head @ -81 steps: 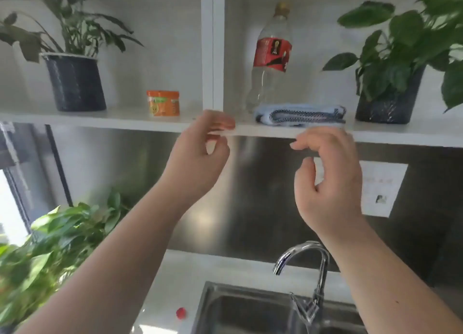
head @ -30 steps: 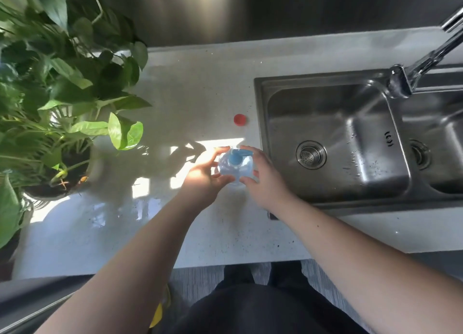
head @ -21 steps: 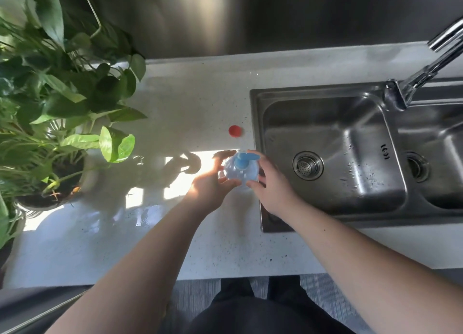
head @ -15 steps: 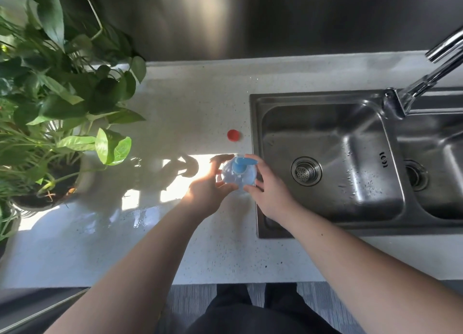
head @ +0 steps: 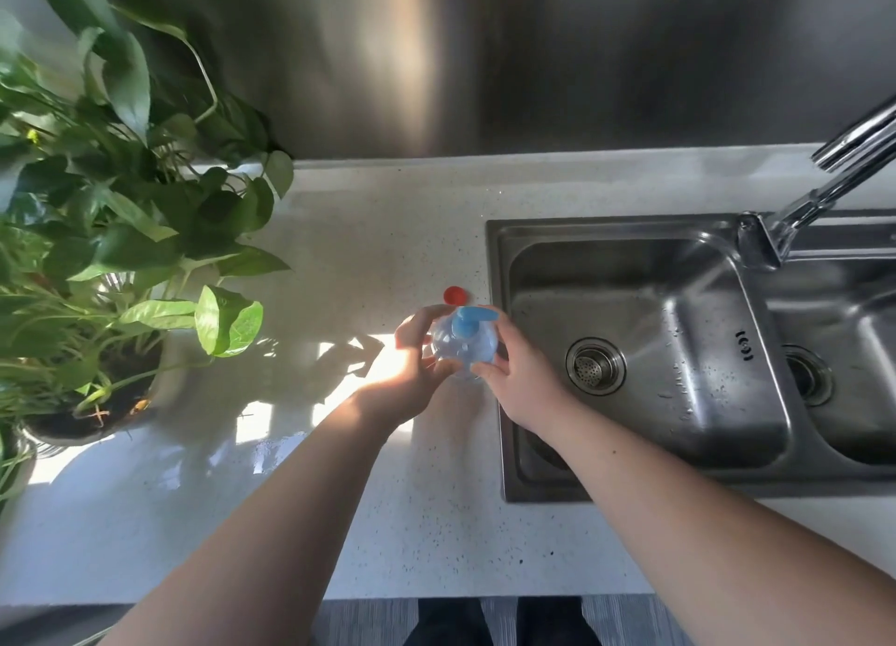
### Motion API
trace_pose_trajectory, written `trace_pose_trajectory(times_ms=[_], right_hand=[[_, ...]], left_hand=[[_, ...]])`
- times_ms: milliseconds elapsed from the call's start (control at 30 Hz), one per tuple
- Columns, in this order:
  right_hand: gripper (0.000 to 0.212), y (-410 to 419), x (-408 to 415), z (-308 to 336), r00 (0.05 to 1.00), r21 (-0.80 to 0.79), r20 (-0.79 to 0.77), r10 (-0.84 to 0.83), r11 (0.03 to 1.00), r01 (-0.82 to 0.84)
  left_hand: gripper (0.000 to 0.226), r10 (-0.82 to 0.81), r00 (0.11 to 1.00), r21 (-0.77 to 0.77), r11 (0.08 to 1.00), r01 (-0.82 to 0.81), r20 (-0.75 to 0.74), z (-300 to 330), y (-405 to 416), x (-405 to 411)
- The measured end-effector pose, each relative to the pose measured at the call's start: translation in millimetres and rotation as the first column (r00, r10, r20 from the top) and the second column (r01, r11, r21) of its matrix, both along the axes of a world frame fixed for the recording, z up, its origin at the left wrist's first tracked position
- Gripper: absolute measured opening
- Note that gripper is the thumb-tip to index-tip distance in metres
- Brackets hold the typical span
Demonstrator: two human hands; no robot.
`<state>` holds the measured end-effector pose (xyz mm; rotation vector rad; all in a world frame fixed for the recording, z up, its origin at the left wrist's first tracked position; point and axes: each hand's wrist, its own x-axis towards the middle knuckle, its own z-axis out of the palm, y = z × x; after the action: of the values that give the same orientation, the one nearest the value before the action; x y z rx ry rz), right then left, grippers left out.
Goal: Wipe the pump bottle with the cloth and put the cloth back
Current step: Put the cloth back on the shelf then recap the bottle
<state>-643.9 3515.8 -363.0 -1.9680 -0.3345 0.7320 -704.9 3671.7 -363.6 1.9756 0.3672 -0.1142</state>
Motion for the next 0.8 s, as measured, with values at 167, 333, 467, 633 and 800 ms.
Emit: trace_pose_trajectory(times_ms=[167, 333, 467, 633, 800], right_hand=[[0.066, 0, 2, 1, 1.0, -0.019, 0.005, 0.017, 1.0, -0.017], [0.066, -4, 0, 4, 0.998, -0.054, -0.011, 0.067, 0.996, -0.067], [0.066, -3, 1, 7, 0.997, -0.07, -0.015, 0.081, 0.994, -0.082], [0.067, -3, 1, 10, 0.995, -0.081, -0.028, 0.098, 0.992, -0.1], [0.068, -2, 0, 10, 0.996, -0.04, -0.044, 0.08, 0.996, -0.082]], left_hand=[[0.05, 0.007, 0.999, 0.03, 1.0, -0.009, 0.038, 1, -3, 0], [0.054, -0.001, 0.999, -0.021, 1.0, 0.001, 0.033, -3, -4, -5], [0.057, 0.004, 1.0, -0.105, 0.994, -0.001, 0.024, -2, -6, -4], [0.057, 0.009, 1.0, -0.126, 0.992, -0.011, -0.02, 6, -6, -4], [0.061, 0.001, 0.997, -0.107, 0.994, -0.009, -0.074, 9, -4, -3]])
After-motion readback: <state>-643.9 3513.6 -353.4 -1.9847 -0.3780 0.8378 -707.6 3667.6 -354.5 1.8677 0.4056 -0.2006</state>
